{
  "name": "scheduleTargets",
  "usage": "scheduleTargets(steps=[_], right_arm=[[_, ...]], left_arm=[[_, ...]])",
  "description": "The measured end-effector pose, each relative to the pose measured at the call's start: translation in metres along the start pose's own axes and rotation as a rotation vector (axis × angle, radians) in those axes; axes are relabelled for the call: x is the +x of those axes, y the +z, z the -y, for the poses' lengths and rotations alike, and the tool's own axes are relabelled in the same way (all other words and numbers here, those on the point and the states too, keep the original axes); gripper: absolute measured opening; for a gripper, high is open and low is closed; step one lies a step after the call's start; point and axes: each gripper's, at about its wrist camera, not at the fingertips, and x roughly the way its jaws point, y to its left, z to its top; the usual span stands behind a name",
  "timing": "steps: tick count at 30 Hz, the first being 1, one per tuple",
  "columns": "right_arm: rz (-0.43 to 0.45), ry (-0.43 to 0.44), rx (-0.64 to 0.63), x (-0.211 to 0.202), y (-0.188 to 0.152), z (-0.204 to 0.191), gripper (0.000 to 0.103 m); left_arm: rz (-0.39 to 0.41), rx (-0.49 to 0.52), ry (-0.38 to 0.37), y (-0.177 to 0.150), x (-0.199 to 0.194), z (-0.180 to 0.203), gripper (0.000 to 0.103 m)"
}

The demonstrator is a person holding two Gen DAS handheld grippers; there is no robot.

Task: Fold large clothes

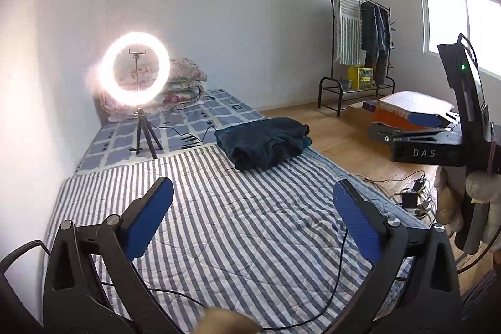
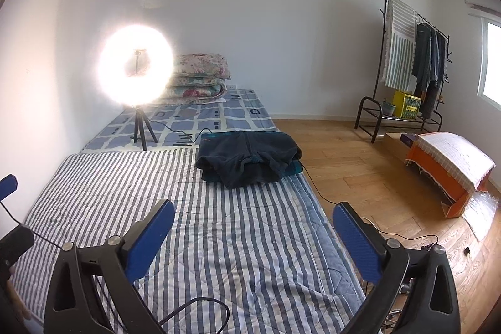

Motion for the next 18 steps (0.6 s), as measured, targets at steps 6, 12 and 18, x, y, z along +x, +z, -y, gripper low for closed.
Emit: scheduleTargets(steps=[6, 12, 18], right_arm=[[-0.001, -0.011, 0.019, 0.0010, -0.0029, 0.0007, 0.103], [-0.012, -0.013, 0.041, 0.0046, -0.0056, 0.0050, 0.103], [-0.023, -0.021, 0.048, 0.0084, -0.0071, 0.0052, 0.103]], left_arm=[[-0.018, 0.008, 0.026, -0.0046, -0.0026, 0.0025, 0.103], [-0.017, 0.019, 0.043, -0.0064, -0.0029, 0.0022, 0.103], [-0.021, 0.016, 0.045, -0.0071, -0.0018, 0.0018, 0.103]])
